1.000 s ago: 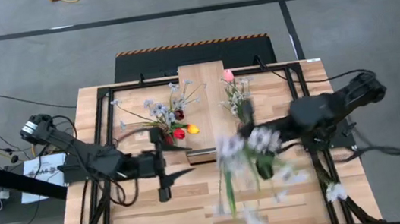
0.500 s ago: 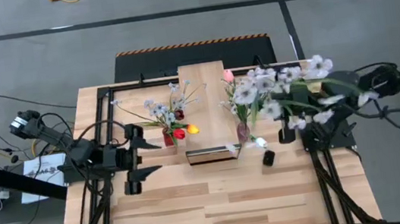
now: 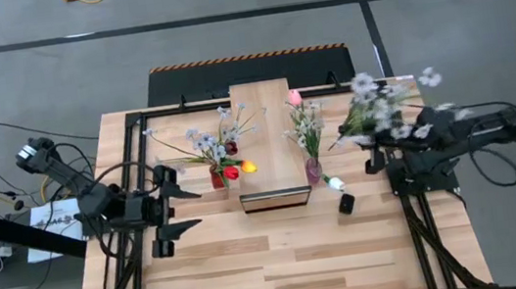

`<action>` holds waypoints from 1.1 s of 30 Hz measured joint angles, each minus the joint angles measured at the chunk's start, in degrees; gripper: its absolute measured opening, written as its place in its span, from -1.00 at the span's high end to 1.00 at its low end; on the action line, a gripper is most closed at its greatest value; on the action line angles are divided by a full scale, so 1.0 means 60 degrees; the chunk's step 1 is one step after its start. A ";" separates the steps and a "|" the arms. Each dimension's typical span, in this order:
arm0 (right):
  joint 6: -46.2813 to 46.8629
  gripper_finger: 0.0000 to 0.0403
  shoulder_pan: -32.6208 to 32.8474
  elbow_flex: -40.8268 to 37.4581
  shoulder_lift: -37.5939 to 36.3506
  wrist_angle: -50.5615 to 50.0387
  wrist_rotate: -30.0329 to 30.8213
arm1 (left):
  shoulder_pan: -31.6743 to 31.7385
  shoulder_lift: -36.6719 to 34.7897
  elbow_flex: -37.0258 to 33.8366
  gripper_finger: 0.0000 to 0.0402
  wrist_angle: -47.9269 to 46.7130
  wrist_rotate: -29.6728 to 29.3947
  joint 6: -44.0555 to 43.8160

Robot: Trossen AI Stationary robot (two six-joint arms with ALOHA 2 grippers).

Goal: Pick and place flowers into a vace then onto a shelf
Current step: Put the white flowers into the purple flower vase

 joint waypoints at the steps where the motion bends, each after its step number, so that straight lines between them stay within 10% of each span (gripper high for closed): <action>1: 0.0065 1.00 -0.0175 -0.0251 -0.0131 -0.0031 -0.0065 | -0.0038 0.0000 0.0054 -0.08 -0.0103 -0.0007 -0.0014; 17: 0.1584 1.00 -0.2950 -0.3133 -0.1023 0.1743 -0.2561 | -0.0280 0.0000 0.0623 -0.08 -0.1085 -0.0075 -0.0262; 33: 0.2020 1.00 -0.3187 -0.4538 0.0503 0.4502 -0.3083 | -0.0280 0.0000 0.0630 -0.08 -0.1340 -0.0075 -0.0438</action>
